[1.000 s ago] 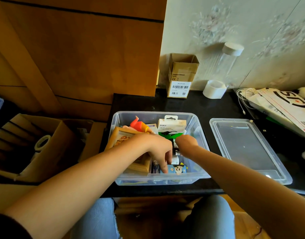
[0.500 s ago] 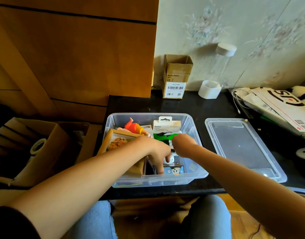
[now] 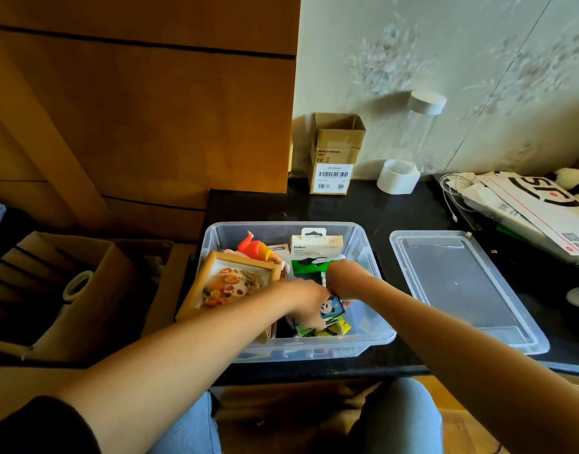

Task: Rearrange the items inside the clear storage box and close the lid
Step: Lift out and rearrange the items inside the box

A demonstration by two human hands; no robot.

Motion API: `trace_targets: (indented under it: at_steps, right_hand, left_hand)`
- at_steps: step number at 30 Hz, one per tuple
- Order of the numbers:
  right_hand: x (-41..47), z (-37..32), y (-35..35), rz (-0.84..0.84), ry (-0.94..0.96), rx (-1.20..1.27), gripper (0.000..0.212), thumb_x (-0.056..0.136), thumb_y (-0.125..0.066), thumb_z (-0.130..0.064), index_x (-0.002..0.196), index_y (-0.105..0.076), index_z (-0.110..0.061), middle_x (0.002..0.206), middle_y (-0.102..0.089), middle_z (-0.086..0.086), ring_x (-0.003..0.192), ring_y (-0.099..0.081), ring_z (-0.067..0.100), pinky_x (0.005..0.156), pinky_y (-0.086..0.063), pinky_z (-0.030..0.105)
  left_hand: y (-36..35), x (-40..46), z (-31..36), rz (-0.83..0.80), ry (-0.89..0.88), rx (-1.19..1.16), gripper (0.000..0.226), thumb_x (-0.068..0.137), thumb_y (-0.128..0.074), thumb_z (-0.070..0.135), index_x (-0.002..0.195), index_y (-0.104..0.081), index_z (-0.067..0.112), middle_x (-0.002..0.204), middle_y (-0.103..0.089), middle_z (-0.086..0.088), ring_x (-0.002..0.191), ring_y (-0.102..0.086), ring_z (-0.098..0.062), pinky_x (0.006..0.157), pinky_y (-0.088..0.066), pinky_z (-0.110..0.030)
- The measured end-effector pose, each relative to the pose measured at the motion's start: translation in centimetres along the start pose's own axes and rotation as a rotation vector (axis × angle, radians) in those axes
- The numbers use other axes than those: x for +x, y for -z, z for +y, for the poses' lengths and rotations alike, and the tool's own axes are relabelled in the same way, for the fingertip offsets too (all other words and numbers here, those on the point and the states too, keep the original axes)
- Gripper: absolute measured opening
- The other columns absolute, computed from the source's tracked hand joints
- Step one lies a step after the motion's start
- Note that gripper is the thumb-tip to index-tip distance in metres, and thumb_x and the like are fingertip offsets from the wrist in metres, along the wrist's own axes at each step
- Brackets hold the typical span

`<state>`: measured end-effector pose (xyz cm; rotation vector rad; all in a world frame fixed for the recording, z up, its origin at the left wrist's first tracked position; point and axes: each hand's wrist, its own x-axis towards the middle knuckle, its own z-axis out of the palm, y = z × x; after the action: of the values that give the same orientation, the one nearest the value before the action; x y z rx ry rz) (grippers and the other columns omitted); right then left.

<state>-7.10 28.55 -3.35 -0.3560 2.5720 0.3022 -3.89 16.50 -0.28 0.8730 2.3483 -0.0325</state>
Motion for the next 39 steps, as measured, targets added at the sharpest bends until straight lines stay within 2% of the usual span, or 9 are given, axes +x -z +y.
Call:
trace_targets:
  at_steps: [7,12,17,20,26,29,32,35,39]
  right_hand:
    - [0.4,1.0,2.2,0.233,-0.208,0.880,0.029,0.095,-0.048,-0.018,0.088,-0.067,0.003,0.084,-0.056,0.015,0.078,-0.050,0.020,0.069,-0.036,0.026]
    - [0.1,0.8,3.2,0.119,-0.263,1.433,0.028,0.095,-0.043,-0.007,0.071,-0.057,-0.002,0.071,-0.060,0.014,0.044,-0.060,0.016,0.051,-0.052,0.027]
    - [-0.4,-0.1,1.6,0.023,-0.100,0.686,0.026,0.093,-0.048,-0.012,0.105,-0.065,0.003,0.099,-0.070,0.015,0.075,-0.065,0.020,0.074,-0.053,0.030]
    - [-0.5,-0.5,0.8,-0.087,-0.036,0.349,0.029,0.089,-0.049,-0.017,0.103,-0.068,0.001,0.087,-0.069,0.009,0.074,-0.065,0.017,0.080,-0.051,0.025]
    - [-0.2,-0.2,-0.6,0.037,0.045,0.086,0.051,0.077,-0.074,-0.035,0.119,-0.058,-0.011,0.113,-0.063,0.007,0.101,-0.059,0.024,0.085,-0.050,0.032]
    - [0.0,-0.3,-1.4,0.034,0.116,0.078,0.063,0.073,-0.077,-0.032,0.128,-0.049,-0.023,0.120,-0.057,0.004,0.109,-0.054,0.024,0.086,-0.048,0.034]
    - [0.1,-0.8,-2.1,0.098,0.126,0.025,0.056,0.077,-0.073,-0.033,0.128,-0.051,-0.024,0.119,-0.056,0.003,0.109,-0.054,0.024,0.087,-0.049,0.035]
    - [0.2,-1.1,-2.2,0.126,0.120,0.015,0.048,0.078,-0.071,-0.035,0.122,-0.055,-0.022,0.116,-0.057,0.003,0.106,-0.054,0.022,0.086,-0.050,0.034]
    - [0.0,-0.9,-1.4,0.083,0.126,0.020,0.056,0.074,-0.074,-0.042,0.122,-0.053,-0.021,0.113,-0.061,0.001,0.104,-0.056,0.022,0.084,-0.048,0.033]
  left_hand:
    - [3.0,-2.1,-1.9,0.295,-0.073,-0.289,0.018,0.083,-0.069,0.028,0.087,-0.054,0.018,0.074,-0.053,0.005,0.067,-0.052,-0.013,0.058,-0.039,-0.022]
    - [5.6,-5.5,-5.8,0.535,0.000,-0.867,0.021,0.082,-0.072,0.022,0.099,-0.065,0.011,0.092,-0.069,-0.003,0.081,-0.066,-0.012,0.074,-0.053,-0.029]
    - [5.5,-6.9,-10.2,0.592,0.259,-1.263,0.026,0.091,-0.061,0.020,0.113,-0.051,0.010,0.102,-0.066,-0.011,0.093,-0.066,-0.024,0.084,-0.054,-0.041]
    - [4.8,-7.1,-11.8,0.631,0.396,-1.308,0.024,0.091,-0.059,0.023,0.109,-0.053,0.008,0.094,-0.067,-0.011,0.081,-0.065,-0.021,0.068,-0.054,-0.032]
    - [3.4,-6.5,-12.2,0.694,0.630,-0.688,0.040,0.087,-0.049,0.044,0.060,-0.040,0.016,0.060,-0.041,0.000,0.056,-0.042,-0.020,0.053,-0.028,-0.027]
    - [3.4,-6.2,-11.8,0.677,0.687,-0.478,0.037,0.091,-0.045,0.048,0.092,-0.057,0.014,0.101,-0.057,-0.010,0.089,-0.055,-0.026,0.066,-0.042,-0.031]
    - [3.4,-6.0,-11.7,0.763,0.650,-0.405,0.044,0.093,-0.049,0.039,0.133,-0.043,0.024,0.132,-0.042,-0.011,0.118,-0.044,-0.031,0.093,-0.039,-0.042]
    - [3.3,-5.9,-11.5,0.920,0.477,-0.322,0.044,0.091,-0.052,0.026,0.133,-0.045,0.034,0.136,-0.038,-0.004,0.124,-0.038,-0.028,0.100,-0.032,-0.046]
    - [3.4,-5.3,-11.1,0.805,0.445,-0.294,0.034,0.093,-0.048,0.038,0.127,-0.053,0.035,0.144,-0.035,0.000,0.131,-0.032,-0.025,0.107,-0.024,-0.047]
